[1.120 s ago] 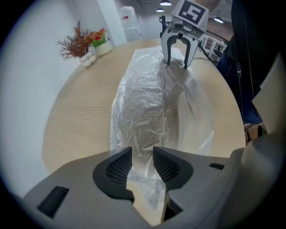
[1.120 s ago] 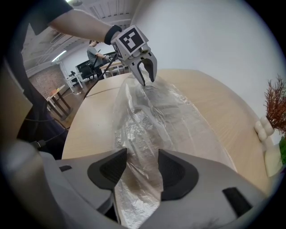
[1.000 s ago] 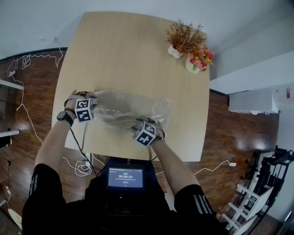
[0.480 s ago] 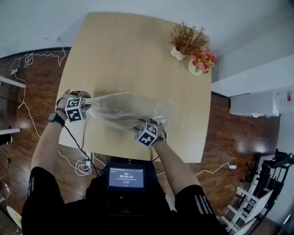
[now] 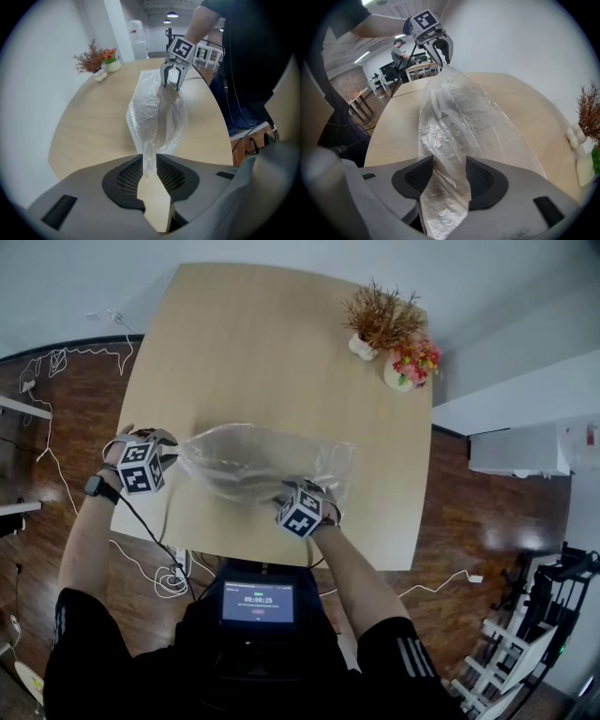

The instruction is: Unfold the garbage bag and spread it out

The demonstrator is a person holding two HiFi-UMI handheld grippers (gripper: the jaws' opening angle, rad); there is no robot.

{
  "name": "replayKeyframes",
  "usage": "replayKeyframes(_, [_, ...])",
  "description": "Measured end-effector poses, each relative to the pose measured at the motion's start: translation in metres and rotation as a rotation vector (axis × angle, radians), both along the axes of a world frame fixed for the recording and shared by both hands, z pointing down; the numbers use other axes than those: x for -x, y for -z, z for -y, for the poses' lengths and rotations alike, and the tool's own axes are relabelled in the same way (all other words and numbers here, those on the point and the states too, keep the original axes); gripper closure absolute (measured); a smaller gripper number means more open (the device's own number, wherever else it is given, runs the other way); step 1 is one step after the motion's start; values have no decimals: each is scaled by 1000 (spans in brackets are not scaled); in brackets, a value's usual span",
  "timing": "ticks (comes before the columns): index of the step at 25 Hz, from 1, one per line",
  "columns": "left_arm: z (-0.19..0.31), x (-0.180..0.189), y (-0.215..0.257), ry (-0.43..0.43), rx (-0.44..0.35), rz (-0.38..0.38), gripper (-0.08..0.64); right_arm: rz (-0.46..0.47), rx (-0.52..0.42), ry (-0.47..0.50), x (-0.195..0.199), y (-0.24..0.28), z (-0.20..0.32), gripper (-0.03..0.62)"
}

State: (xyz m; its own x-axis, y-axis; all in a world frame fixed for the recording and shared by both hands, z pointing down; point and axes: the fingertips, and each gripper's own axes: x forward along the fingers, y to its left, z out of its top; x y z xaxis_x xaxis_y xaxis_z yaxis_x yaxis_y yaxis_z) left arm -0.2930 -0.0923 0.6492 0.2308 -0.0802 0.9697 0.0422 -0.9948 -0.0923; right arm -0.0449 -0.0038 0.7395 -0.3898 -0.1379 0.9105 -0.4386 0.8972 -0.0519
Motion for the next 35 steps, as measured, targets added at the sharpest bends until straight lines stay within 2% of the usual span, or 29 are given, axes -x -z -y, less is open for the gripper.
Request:
replayKeyframes(3, [-2,0,-6,-8,-2,-7,502,5,5,-3,3,1,-2,333])
replayKeyframes(6, [-1,-6,-12,-14,-27,-18,509,6,6,-4,3,2,-2,333])
replayKeyframes(9, [-1,-4,-25,-32,-32,22,509,-1,1,-6,2,1,-1,333])
replayKeyframes(13, [1,-1,-43,-23,-1,53,508,3,3,-9,2,1,-2,333])
replayKeyframes(19, [-4,-6,-70,-4,80,56,477,4,5,-10,3,3,-3,333])
replayKeyframes(25, [-6,-4,-96,7,124,86,430,10,7,-12,2,1,-2,333])
replayKeyframes(29, [-4,-4,-97,33,142,89,396,17,9,-13,3,2,-1,333])
replayKeyframes(35, [-2,-5,-96,63,168,85,386,25,14,-25,0,2,1,304])
